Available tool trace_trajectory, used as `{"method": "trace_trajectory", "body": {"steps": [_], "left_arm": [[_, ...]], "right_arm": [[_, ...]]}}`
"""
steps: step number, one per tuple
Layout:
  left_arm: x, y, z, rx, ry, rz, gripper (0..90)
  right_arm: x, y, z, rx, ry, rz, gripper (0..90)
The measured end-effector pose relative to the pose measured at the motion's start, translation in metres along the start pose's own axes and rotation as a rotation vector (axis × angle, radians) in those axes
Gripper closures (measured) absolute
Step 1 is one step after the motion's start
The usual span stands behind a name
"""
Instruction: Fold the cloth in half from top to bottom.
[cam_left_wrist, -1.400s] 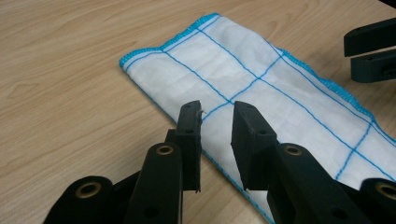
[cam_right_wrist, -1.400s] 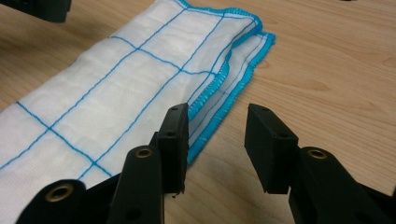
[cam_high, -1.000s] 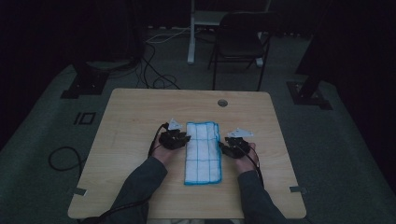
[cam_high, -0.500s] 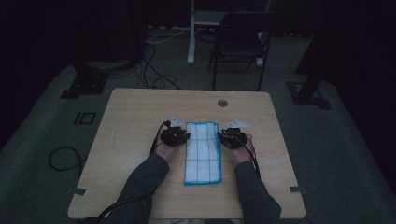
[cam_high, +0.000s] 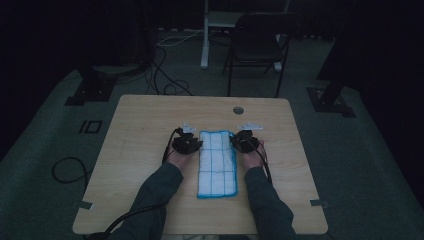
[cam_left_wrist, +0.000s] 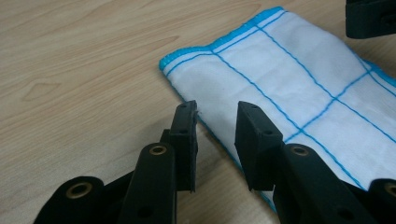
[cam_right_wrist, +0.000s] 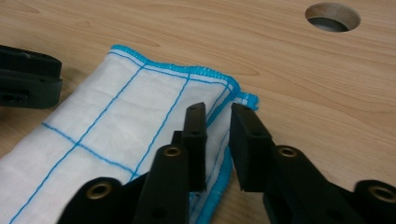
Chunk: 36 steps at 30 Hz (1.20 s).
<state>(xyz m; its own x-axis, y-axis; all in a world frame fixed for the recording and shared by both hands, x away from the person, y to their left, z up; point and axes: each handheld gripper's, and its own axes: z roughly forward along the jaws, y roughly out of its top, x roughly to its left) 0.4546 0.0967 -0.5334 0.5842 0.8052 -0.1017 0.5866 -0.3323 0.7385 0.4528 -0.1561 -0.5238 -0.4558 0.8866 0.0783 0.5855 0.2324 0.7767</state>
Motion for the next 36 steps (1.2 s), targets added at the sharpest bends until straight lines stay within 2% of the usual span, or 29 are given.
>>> {"method": "trace_trajectory", "body": {"steps": [3, 13, 17, 23, 36], "left_arm": [[0.001, 0.001, 0.003, 0.006, 0.009, -0.012, 69.0], [0.004, 0.005, 0.009, 0.022, 0.020, -0.028, 67.9], [0.004, 0.006, 0.012, 0.026, 0.024, -0.042, 67.6], [0.004, 0.007, 0.013, 0.032, 0.028, -0.042, 67.3], [0.004, 0.010, 0.017, 0.039, 0.035, -0.048, 66.5]], "right_arm": [[0.001, 0.003, 0.007, 0.017, -0.011, -0.005, 74.2], [-0.004, 0.009, 0.026, 0.078, -0.030, 0.030, 70.7], [-0.007, 0.012, 0.027, 0.068, -0.026, 0.061, 67.9], [-0.008, 0.016, 0.027, 0.049, -0.013, 0.096, 67.2], [-0.005, 0.022, 0.022, 0.005, 0.005, 0.091, 63.7]]}}
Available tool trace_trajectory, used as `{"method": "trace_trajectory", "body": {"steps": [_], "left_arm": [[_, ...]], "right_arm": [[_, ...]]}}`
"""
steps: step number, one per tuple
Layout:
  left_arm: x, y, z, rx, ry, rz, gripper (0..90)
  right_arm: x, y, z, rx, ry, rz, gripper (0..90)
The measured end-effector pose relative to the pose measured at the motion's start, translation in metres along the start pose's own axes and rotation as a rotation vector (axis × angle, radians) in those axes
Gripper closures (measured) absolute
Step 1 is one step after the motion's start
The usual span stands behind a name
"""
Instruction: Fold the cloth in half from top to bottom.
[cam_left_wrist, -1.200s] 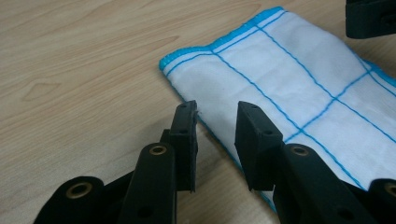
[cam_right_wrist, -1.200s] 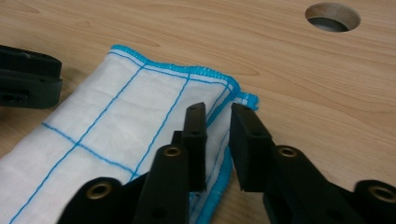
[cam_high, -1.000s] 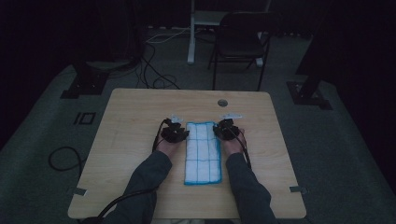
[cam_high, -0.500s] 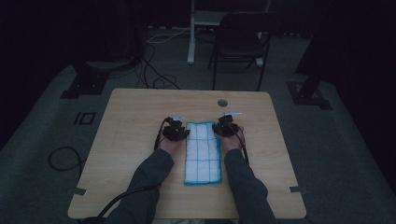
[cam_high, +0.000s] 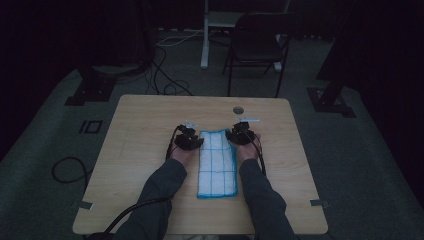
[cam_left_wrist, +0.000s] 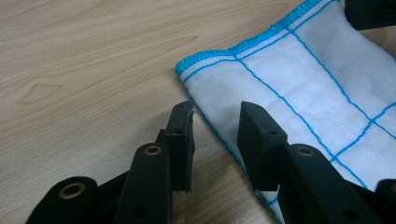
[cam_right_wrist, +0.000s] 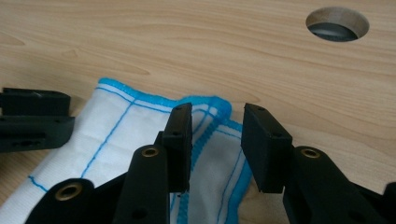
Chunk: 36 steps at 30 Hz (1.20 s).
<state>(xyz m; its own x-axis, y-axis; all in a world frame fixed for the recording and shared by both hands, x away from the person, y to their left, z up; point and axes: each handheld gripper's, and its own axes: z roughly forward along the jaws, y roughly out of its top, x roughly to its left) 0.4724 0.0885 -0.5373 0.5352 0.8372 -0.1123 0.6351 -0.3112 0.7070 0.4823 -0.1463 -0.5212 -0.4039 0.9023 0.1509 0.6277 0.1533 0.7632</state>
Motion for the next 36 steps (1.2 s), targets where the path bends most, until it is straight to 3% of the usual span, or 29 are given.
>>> {"method": "trace_trajectory", "body": {"steps": [7, 13, 24, 31, 36], "left_arm": [[-0.001, 0.002, 0.002, 0.006, 0.007, 0.004, 66.3], [-0.002, 0.004, 0.002, 0.006, 0.013, 0.002, 65.9], [-0.005, 0.013, 0.010, 0.004, 0.035, -0.017, 64.0], [-0.009, 0.017, 0.014, 0.007, 0.050, -0.010, 61.2], [-0.009, 0.016, 0.016, 0.005, 0.066, -0.008, 58.7]], "right_arm": [[0.004, 0.001, -0.001, -0.021, 0.052, -0.051, 61.9], [0.004, 0.002, -0.003, -0.041, 0.023, -0.042, 61.6], [-0.008, -0.006, 0.008, 0.075, -0.042, -0.017, 60.0], [-0.015, -0.007, 0.010, 0.092, -0.061, 0.014, 53.3], [-0.015, -0.007, 0.012, 0.100, -0.066, 0.015, 53.9]]}}
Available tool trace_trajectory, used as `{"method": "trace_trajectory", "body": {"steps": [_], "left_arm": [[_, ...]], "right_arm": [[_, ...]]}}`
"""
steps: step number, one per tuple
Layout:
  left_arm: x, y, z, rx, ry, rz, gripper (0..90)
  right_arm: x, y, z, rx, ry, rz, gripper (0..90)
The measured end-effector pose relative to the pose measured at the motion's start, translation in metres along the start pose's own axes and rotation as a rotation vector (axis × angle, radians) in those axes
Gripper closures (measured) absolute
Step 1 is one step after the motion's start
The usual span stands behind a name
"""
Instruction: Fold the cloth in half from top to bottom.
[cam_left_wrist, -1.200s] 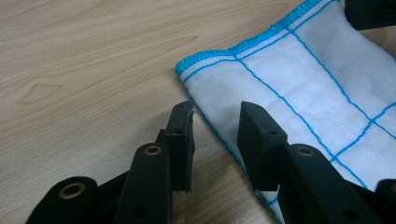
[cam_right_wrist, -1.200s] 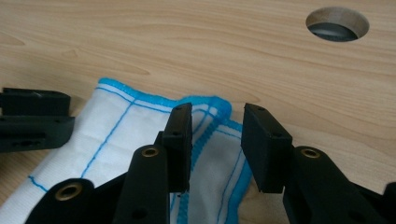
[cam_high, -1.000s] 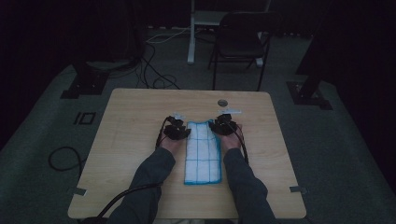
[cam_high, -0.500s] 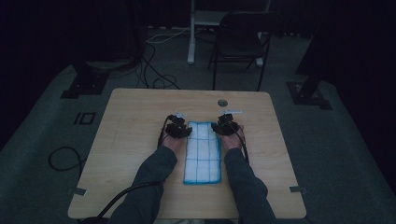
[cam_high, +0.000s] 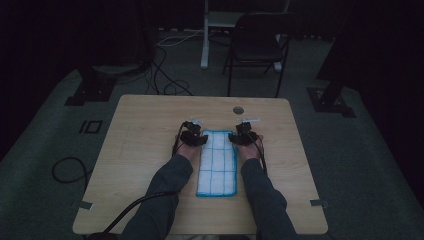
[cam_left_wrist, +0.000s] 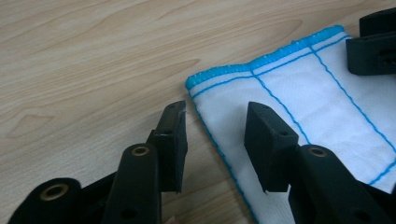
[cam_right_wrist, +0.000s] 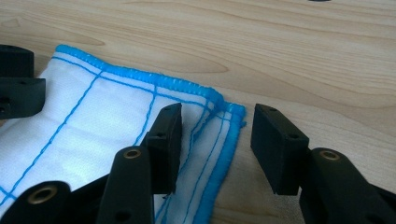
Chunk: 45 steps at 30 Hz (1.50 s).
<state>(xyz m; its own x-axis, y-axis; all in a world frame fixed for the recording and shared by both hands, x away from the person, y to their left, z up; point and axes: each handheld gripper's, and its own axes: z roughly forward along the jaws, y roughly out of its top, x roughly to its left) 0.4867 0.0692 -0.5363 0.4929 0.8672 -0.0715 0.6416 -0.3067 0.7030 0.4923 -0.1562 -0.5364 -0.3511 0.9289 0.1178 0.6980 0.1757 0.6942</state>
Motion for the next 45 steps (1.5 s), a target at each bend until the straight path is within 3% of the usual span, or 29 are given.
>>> {"method": "trace_trajectory", "body": {"steps": [8, 11, 14, 18, 21, 25, 33, 45], "left_arm": [[0.000, -0.003, 0.000, -0.020, -0.001, -0.015, 58.2], [-0.001, -0.001, 0.000, -0.005, -0.017, -0.031, 64.6], [-0.005, -0.001, 0.000, 0.005, -0.024, -0.033, 73.1], [-0.006, 0.000, 0.000, 0.022, -0.053, -0.057, 84.6], [-0.007, 0.003, -0.001, 0.034, -0.062, -0.037, 87.7], [-0.004, 0.008, -0.007, 0.004, -0.093, -0.060, 88.4], [-0.005, 0.020, -0.022, -0.046, -0.116, -0.033, 88.6], [-0.006, 0.020, -0.045, -0.106, -0.159, -0.013, 88.5]], "right_arm": [[0.003, 0.002, 0.001, 0.013, 0.024, 0.002, 70.5], [0.003, 0.002, 0.001, 0.019, 0.055, 0.015, 79.4], [0.002, 0.002, 0.001, 0.029, 0.068, 0.027, 82.8], [0.001, 0.002, 0.001, 0.030, 0.077, 0.038, 84.1], [0.002, 0.003, -0.002, 0.025, 0.073, 0.032, 84.7], [0.000, 0.004, -0.006, 0.005, 0.077, 0.027, 85.0], [-0.002, 0.008, -0.020, -0.045, 0.088, 0.018, 85.1], [-0.001, 0.007, -0.046, -0.117, 0.140, 0.013, 85.0]]}}
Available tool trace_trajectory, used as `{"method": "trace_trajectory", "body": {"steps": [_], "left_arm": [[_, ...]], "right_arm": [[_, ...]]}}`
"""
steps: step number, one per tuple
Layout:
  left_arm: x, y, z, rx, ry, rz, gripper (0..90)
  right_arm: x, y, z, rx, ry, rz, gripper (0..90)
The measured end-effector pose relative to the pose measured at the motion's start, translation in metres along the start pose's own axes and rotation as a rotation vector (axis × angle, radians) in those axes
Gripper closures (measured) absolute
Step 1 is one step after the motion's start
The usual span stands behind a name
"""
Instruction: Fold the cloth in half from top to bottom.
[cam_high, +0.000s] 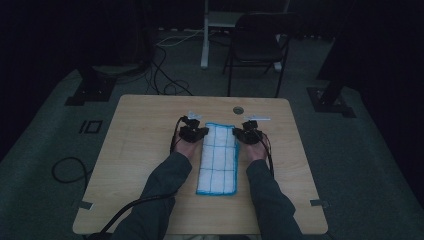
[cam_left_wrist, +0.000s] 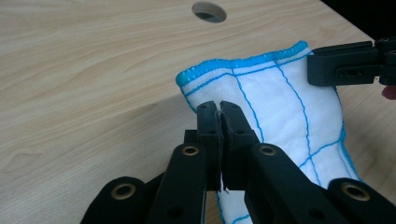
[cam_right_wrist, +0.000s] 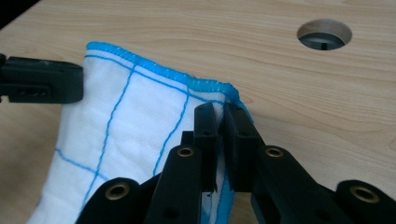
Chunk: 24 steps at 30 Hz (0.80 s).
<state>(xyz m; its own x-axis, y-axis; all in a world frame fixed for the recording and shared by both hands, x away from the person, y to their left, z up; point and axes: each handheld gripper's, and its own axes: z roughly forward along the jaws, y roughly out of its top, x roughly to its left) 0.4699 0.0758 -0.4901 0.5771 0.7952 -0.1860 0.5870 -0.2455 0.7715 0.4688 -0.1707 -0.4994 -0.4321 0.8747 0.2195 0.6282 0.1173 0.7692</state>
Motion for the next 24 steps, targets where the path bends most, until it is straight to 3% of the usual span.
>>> {"method": "trace_trajectory", "body": {"steps": [6, 24], "left_arm": [[-0.007, -0.005, -0.017, -0.044, -0.022, 0.007, 88.5], [-0.013, -0.025, -0.049, -0.089, -0.066, 0.001, 88.4]], "right_arm": [[0.009, -0.007, -0.016, -0.019, 0.029, -0.032, 85.0], [0.034, -0.015, -0.049, -0.092, 0.081, -0.080, 84.8]]}}
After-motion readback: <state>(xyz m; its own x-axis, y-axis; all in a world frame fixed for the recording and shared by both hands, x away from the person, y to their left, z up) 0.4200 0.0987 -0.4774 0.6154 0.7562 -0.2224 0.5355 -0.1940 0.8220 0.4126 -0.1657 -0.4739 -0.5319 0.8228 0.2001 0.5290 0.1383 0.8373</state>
